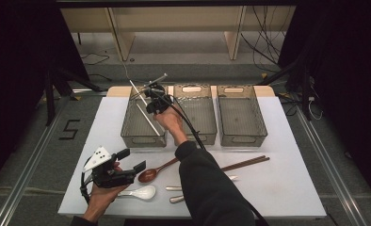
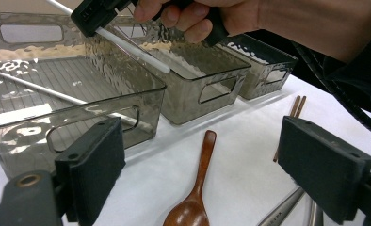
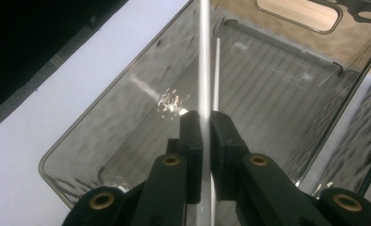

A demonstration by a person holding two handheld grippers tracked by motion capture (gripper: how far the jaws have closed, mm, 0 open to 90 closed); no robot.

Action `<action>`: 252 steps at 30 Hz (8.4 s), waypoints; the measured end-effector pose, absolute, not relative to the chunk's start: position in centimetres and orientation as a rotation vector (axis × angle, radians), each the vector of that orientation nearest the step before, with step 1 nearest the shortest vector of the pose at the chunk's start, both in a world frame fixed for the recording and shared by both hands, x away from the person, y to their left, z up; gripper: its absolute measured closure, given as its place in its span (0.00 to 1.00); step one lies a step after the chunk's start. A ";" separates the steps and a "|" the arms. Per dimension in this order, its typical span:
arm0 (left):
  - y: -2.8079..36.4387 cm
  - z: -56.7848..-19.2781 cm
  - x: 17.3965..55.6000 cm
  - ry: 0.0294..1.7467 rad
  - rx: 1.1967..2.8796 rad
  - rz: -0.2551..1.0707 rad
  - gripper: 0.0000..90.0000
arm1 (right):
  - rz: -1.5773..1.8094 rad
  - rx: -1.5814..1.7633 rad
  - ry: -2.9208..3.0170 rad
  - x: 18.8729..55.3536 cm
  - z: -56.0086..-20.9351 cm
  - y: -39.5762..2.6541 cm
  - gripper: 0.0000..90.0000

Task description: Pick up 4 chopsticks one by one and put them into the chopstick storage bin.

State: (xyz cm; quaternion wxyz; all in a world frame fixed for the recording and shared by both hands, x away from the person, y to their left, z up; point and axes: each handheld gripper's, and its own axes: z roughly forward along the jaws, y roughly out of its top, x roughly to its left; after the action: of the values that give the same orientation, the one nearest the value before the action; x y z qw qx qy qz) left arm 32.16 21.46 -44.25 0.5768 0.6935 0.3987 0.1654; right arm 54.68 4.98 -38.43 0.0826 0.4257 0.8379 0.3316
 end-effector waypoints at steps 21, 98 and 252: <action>21.6 -44.2 32.1 0.934 1.615 0.385 0.16 | 0.931 1.310 2.519 55.0 -40.1 5.8 0.94; 21.4 -44.5 32.3 0.956 1.629 0.392 0.16 | 0.895 1.015 2.625 41.2 -39.0 -20.9 0.35; 21.5 -44.5 32.5 0.959 1.631 0.392 0.16 | 0.790 0.773 2.746 39.2 -38.9 -20.2 0.95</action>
State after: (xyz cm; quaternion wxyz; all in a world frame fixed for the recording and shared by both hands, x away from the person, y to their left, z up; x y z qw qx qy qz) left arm 32.47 21.54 -44.53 0.5684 0.6945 0.4083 0.1671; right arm 39.17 -20.16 -38.86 0.0908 0.2601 0.9238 0.2657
